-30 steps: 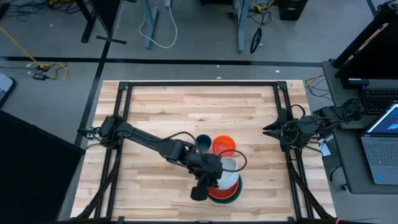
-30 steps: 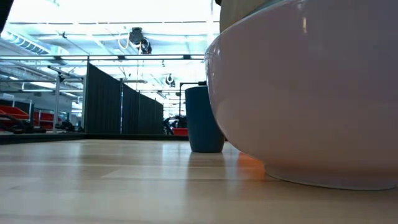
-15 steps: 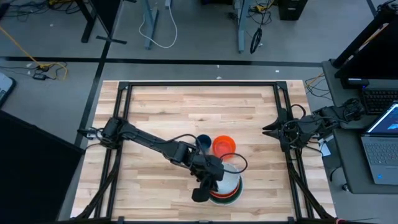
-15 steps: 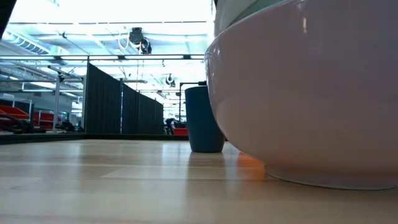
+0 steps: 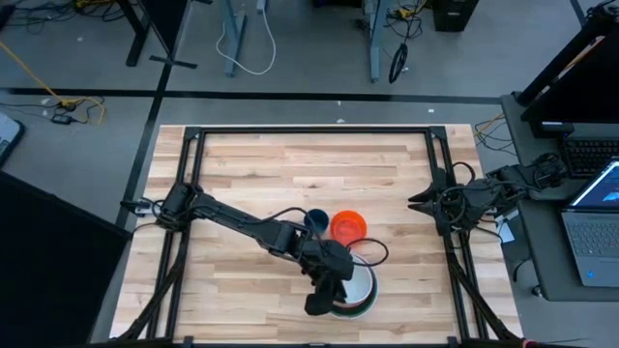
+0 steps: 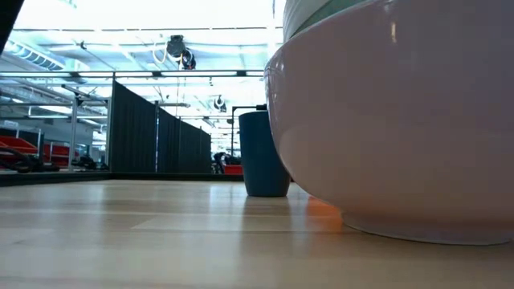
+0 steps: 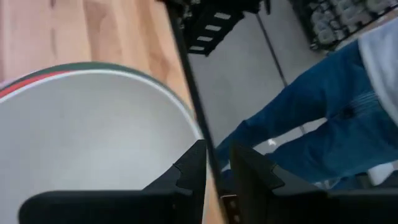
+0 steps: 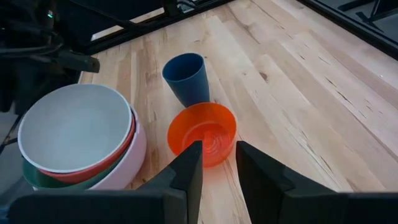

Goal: Nest bowls inside each other
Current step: Adjust the white bowl on the stack

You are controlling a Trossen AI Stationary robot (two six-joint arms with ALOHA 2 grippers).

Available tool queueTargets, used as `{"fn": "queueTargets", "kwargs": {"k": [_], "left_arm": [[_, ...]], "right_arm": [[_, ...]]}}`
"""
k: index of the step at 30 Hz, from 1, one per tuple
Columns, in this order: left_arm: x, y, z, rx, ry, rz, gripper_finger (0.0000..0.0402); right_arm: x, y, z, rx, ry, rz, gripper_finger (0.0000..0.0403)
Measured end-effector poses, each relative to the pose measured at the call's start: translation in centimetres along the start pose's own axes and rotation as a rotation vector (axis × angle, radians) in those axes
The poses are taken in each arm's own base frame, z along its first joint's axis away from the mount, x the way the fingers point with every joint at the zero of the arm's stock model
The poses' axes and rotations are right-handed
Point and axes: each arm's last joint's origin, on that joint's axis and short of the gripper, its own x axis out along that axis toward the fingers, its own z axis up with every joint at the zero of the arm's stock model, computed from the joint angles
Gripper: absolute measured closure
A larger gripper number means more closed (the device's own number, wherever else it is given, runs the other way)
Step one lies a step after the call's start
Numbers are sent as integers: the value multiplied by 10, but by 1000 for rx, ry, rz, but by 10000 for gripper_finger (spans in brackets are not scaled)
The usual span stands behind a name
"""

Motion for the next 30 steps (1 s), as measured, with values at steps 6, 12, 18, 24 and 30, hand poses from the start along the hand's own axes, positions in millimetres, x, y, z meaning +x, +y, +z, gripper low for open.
{"fn": "queueTargets", "kwargs": {"k": [6, 12, 18, 24, 30], "left_arm": [[0, 1, -4, -28, 43, 13, 345], [-2, 7, -7, -52, 80, 43, 345], [-2, 8, -7, -55, 82, 46, 365], [-2, 7, -7, -55, 82, 45, 399], [0, 10, -11, -59, 93, 51, 401]], "right_arm": [[0, 0, 0, 0, 1, 0, 321], [0, 0, 0, 0, 1, 0, 321], [0, 0, 0, 0, 1, 0, 321], [0, 0, 0, 17, 1, 1, 321], [0, 1, 0, 31, 16, 23, 321]]}}
